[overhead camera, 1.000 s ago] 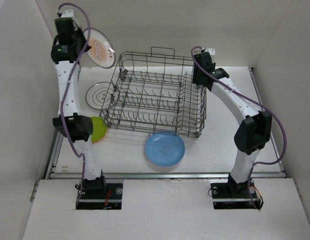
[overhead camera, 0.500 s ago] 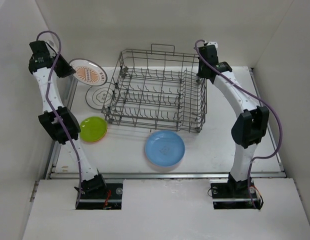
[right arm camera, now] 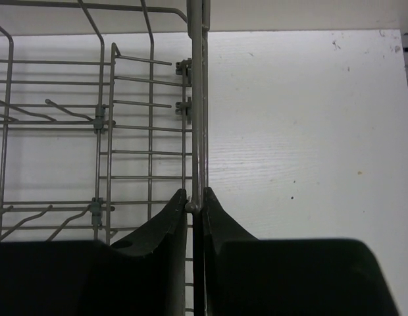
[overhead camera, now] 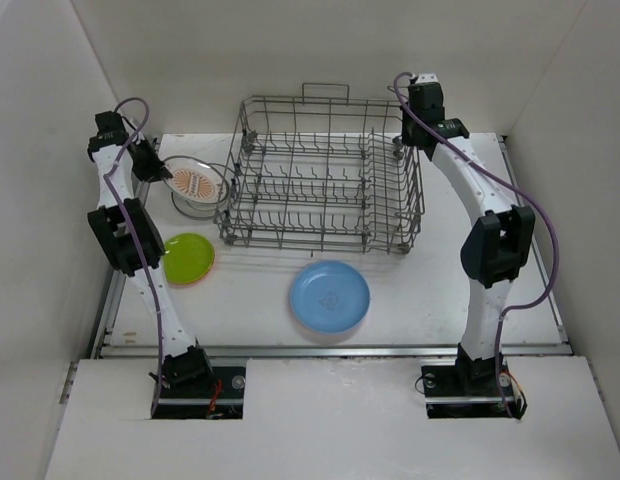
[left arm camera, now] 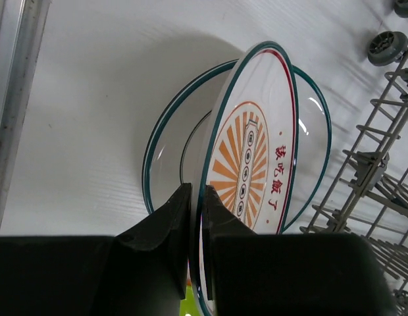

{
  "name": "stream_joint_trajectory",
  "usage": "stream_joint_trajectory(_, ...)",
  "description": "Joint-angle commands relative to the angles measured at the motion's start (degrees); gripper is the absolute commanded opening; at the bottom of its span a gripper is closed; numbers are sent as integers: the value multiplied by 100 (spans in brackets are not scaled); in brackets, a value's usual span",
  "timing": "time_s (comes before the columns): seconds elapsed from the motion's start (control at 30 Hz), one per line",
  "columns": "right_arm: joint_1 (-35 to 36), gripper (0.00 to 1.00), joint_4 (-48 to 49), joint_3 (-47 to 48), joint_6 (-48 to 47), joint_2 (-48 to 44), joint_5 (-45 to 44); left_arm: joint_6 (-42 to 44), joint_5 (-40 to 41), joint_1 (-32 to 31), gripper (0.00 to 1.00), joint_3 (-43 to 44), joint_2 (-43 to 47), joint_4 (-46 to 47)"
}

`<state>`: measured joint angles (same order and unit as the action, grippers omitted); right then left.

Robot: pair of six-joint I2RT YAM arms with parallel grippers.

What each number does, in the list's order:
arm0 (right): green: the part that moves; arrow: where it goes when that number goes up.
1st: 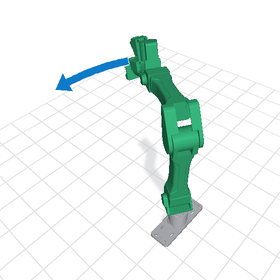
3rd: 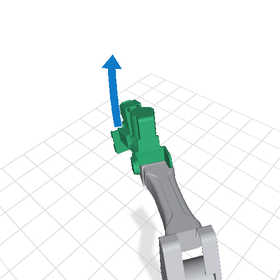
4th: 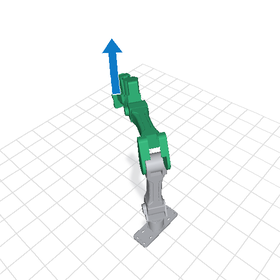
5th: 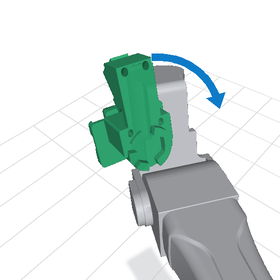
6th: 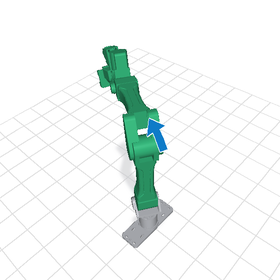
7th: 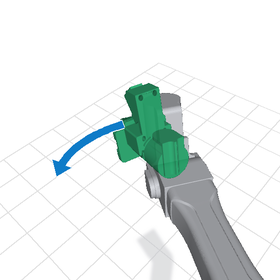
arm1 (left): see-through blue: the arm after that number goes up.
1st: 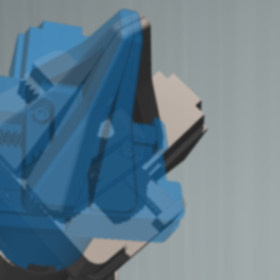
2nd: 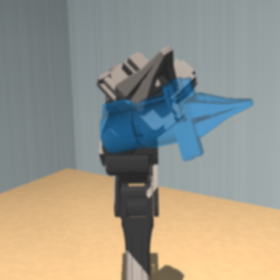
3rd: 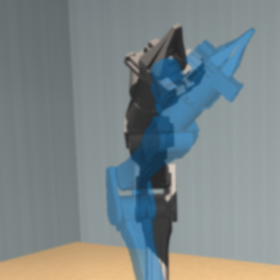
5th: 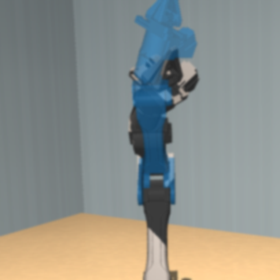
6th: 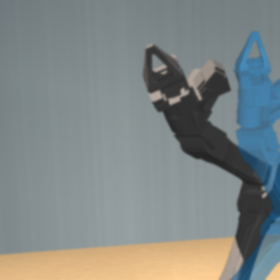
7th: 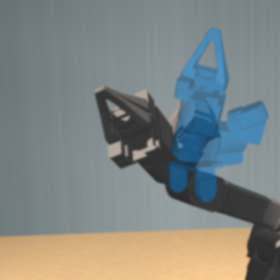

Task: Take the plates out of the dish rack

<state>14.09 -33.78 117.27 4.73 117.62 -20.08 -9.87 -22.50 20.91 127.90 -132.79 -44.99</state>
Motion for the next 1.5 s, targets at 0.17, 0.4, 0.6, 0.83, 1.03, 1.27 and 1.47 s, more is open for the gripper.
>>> stream_joint_trajectory(0.17,-152,0,1102,-28,-1001,-55,-287,546,-53,-16,6,51,-159,-315)
stream_joint_trajectory(0.4,-152,11,1215,-99,-1053,-108,-198,2003,948,-569,42,822,-668,-1826)
stream_joint_trajectory(0.6,-152,17,1321,24,-1053,164,-322,2279,1143,-781,46,842,-792,-1978)
stream_joint_trajectory(0.83,-205,33,1436,384,-1053,331,-691,2060,1606,-781,57,842,-468,-1873)
stream_joint_trajectory(1.03,-327,48,1488,674,-1053,331,-752,1936,2170,-781,62,596,-45,-1451)
stream_joint_trajectory(1.27,-328,87,1251,569,-896,-256,-322,1752,2601,-781,68,649,192,-1389)
stream_joint_trajectory(1.47,-389,100,1313,-124,-298,-1337,178,1278,2664,-728,76,702,561,-1205)
